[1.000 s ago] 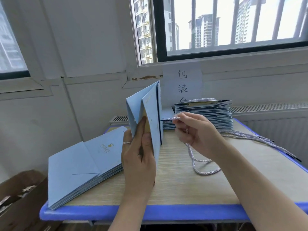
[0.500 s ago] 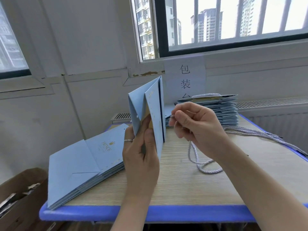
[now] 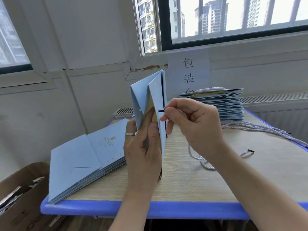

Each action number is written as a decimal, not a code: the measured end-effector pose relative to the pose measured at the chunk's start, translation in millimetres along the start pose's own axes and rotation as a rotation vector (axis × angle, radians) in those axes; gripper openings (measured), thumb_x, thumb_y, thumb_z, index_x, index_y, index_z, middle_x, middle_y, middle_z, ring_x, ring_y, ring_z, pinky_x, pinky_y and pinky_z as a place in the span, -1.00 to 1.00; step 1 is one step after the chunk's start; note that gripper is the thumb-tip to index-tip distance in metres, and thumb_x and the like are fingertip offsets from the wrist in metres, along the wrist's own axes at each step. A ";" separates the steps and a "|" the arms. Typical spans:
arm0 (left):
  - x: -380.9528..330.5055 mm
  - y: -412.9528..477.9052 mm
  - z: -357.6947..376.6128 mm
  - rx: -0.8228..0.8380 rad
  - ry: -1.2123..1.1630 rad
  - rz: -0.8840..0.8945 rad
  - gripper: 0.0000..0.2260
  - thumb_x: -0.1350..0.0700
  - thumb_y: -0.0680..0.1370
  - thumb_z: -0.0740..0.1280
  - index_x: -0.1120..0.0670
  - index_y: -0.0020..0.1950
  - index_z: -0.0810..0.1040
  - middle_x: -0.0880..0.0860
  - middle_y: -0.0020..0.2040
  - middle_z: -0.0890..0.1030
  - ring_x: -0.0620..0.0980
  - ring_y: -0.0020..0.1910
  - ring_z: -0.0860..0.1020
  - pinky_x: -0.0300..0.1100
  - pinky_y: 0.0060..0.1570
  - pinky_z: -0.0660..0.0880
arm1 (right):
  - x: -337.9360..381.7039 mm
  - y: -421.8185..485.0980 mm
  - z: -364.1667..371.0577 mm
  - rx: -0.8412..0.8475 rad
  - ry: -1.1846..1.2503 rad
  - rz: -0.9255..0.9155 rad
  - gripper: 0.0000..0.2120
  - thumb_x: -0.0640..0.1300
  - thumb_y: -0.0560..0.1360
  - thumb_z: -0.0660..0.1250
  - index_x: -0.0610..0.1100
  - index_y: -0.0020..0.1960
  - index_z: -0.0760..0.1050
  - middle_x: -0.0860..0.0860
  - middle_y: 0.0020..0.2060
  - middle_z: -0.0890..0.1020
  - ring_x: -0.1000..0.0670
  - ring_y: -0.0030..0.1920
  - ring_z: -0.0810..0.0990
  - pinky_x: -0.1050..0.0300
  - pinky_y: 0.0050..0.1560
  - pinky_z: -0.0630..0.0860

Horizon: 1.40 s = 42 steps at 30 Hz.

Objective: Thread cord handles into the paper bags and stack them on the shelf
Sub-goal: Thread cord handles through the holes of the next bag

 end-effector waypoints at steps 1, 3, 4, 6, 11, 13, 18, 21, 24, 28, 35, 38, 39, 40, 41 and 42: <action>-0.9 -0.2 0.1 -0.002 -0.010 -0.001 -0.63 -0.05 0.64 0.15 0.05 0.31 0.60 -0.09 0.25 0.51 -0.25 0.20 0.51 -0.40 -0.02 0.46 | 1.0 -0.2 -1.0 -0.010 -0.017 -0.020 -0.85 -0.36 0.53 0.37 -0.12 -0.09 0.61 -0.02 -0.29 0.70 0.00 -0.43 0.63 0.23 -0.32 0.51; -3.7 -0.9 0.0 -0.007 -0.045 -0.017 -0.69 -0.02 0.65 0.23 0.02 0.34 0.58 -0.05 0.28 0.50 -0.27 0.22 0.50 -0.44 0.02 0.45 | 3.1 -0.6 -2.1 -0.031 -0.092 -0.077 -0.84 -0.37 0.54 0.37 -0.13 -0.09 0.61 -0.01 -0.29 0.69 0.01 -0.41 0.63 0.14 -0.34 0.53; -5.9 -1.9 -0.1 -0.006 -0.068 -0.027 -0.71 -0.01 0.64 0.26 0.01 0.33 0.57 0.01 0.28 0.51 -0.30 0.21 0.49 -0.46 0.02 0.44 | 3.6 -1.0 -2.4 -0.046 -0.130 -0.101 -0.84 -0.37 0.54 0.37 -0.13 -0.09 0.61 0.00 -0.29 0.68 0.00 -0.40 0.63 0.05 -0.34 0.56; -8.1 -2.5 -0.3 0.002 -0.090 -0.037 -0.72 0.00 0.61 0.27 -0.04 0.32 0.56 0.08 0.28 0.50 -0.32 0.20 0.48 -0.49 0.02 0.42 | 3.7 -1.2 -4.1 -0.085 -0.178 -0.138 -0.85 -0.37 0.54 0.37 -0.15 -0.08 0.62 0.02 -0.31 0.67 0.02 -0.38 0.63 0.03 -0.31 0.58; -4.0 -0.1 -3.6 -0.001 -0.028 -0.036 -0.69 -0.03 0.57 0.32 -0.12 0.32 0.57 0.03 0.31 0.49 -0.18 0.32 0.44 -0.46 0.09 0.42 | 6.2 -1.2 -5.6 -0.056 -0.387 -0.308 -0.90 -0.42 0.53 0.36 -0.29 -0.09 0.63 -0.04 -0.32 0.62 0.08 -0.34 0.59 0.27 -0.29 0.49; -3.1 2.5 -5.8 -0.012 -0.017 -0.027 -0.68 -0.03 0.55 0.35 -0.14 0.30 0.59 -0.01 0.30 0.48 -0.05 0.34 0.45 -0.36 0.13 0.47 | 6.2 -1.0 -6.7 -0.053 -0.437 -0.361 -0.90 -0.45 0.53 0.36 -0.32 -0.10 0.63 -0.05 -0.34 0.59 0.08 -0.34 0.55 0.30 -0.25 0.45; -9.1 10.6 -7.6 -0.002 0.073 0.104 -0.65 -0.10 0.49 0.35 -0.31 0.27 0.53 -0.09 0.27 0.50 -0.09 0.29 0.47 -0.34 0.17 0.40 | 5.9 -2.1 -10.4 -0.087 -0.469 -0.434 -0.88 -0.49 0.53 0.33 -0.33 -0.06 0.61 -0.07 -0.32 0.57 0.01 -0.33 0.53 0.14 -0.28 0.48; -12.2 14.1 -6.8 0.043 0.164 0.208 -0.66 -0.07 0.51 0.35 -0.17 0.30 0.55 -0.07 0.26 0.49 -0.22 0.24 0.41 -0.47 0.12 0.33 | 6.9 -2.6 -10.3 -0.097 -0.452 -0.442 -0.87 -0.48 0.53 0.33 -0.33 -0.05 0.62 -0.07 -0.30 0.58 0.02 -0.31 0.54 0.16 -0.26 0.49; -18.1 15.7 -6.1 0.047 0.214 0.293 -0.74 0.03 0.60 0.29 -0.12 0.28 0.56 -0.06 0.24 0.51 -0.04 0.22 0.46 -0.33 0.05 0.41 | 6.1 -1.9 -8.0 -0.064 -0.403 -0.432 -0.89 -0.45 0.54 0.35 -0.33 -0.03 0.62 -0.10 -0.29 0.59 -0.03 -0.30 0.56 0.08 -0.26 0.51; -25.5 18.9 -7.3 -0.058 0.268 0.351 -0.83 0.12 0.60 0.35 -0.08 0.15 0.62 0.00 0.10 0.59 0.09 0.06 0.54 -0.23 -0.10 0.46 | 3.2 -2.8 -7.2 -0.014 -0.352 -0.396 -0.92 -0.41 0.54 0.35 -0.33 -0.02 0.62 -0.13 -0.26 0.62 -0.06 -0.28 0.59 0.00 -0.24 0.53; -32.8 19.7 -4.9 -0.001 0.175 0.340 -0.82 0.09 0.59 0.36 -0.15 0.15 0.58 -0.04 0.05 0.57 -0.07 -0.11 0.58 -0.32 -0.30 0.49 | -3.4 -2.6 -10.3 -0.011 -0.254 -0.300 -0.92 -0.36 0.53 0.39 -0.24 -0.03 0.62 -0.05 -0.22 0.66 0.00 -0.26 0.63 0.07 -0.20 0.58; -36.4 22.5 -5.0 0.010 0.152 0.325 -0.79 0.06 0.57 0.35 -0.15 0.19 0.55 -0.05 0.05 0.57 -0.16 -0.14 0.57 -0.34 -0.34 0.51 | -4.4 -1.5 -10.1 -0.022 -0.174 -0.266 -0.90 -0.32 0.50 0.42 -0.18 -0.01 0.64 -0.01 -0.22 0.68 -0.01 -0.27 0.64 0.14 -0.21 0.58; -36.6 23.3 -5.0 0.000 0.148 0.322 -0.78 0.09 0.57 0.37 -0.12 0.19 0.56 -0.04 0.04 0.58 -0.16 -0.17 0.57 -0.27 -0.37 0.54 | -4.0 -1.1 -10.0 -0.026 -0.144 -0.250 -0.89 -0.32 0.50 0.42 -0.17 -0.01 0.64 -0.01 -0.22 0.68 -0.01 -0.28 0.63 0.18 -0.24 0.55; -36.2 23.8 -5.5 -0.015 0.153 0.321 -0.77 0.12 0.56 0.39 -0.09 0.19 0.57 -0.01 0.03 0.59 -0.14 -0.19 0.57 -0.17 -0.40 0.56 | -3.5 -0.6 -9.6 -0.031 -0.105 -0.222 -0.89 -0.31 0.49 0.43 -0.15 -0.02 0.65 0.00 -0.23 0.67 -0.01 -0.30 0.62 0.23 -0.27 0.52; -36.0 23.9 -5.6 -0.031 0.167 0.324 -0.77 0.14 0.55 0.40 -0.09 0.18 0.58 0.00 0.02 0.60 -0.13 -0.21 0.57 -0.13 -0.42 0.56 | -3.4 -0.2 -9.6 -0.036 -0.072 -0.189 -0.88 -0.30 0.49 0.43 -0.11 -0.04 0.65 0.02 -0.24 0.67 0.00 -0.31 0.61 0.26 -0.29 0.50; -36.0 23.3 -5.1 -0.042 0.185 0.333 -0.78 0.14 0.56 0.40 -0.08 0.17 0.59 0.01 0.02 0.60 -0.12 -0.22 0.58 -0.12 -0.43 0.56 | -3.8 0.0 -9.7 -0.041 -0.055 -0.158 -0.85 -0.29 0.49 0.43 -0.06 -0.05 0.64 0.04 -0.25 0.66 0.02 -0.32 0.61 0.27 -0.30 0.50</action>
Point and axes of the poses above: each hand's wrist, its own y-axis towards the middle knuckle, its own z-axis out of the palm, x = y × z, the point moved 4 cm from there along y, towards the middle knuckle
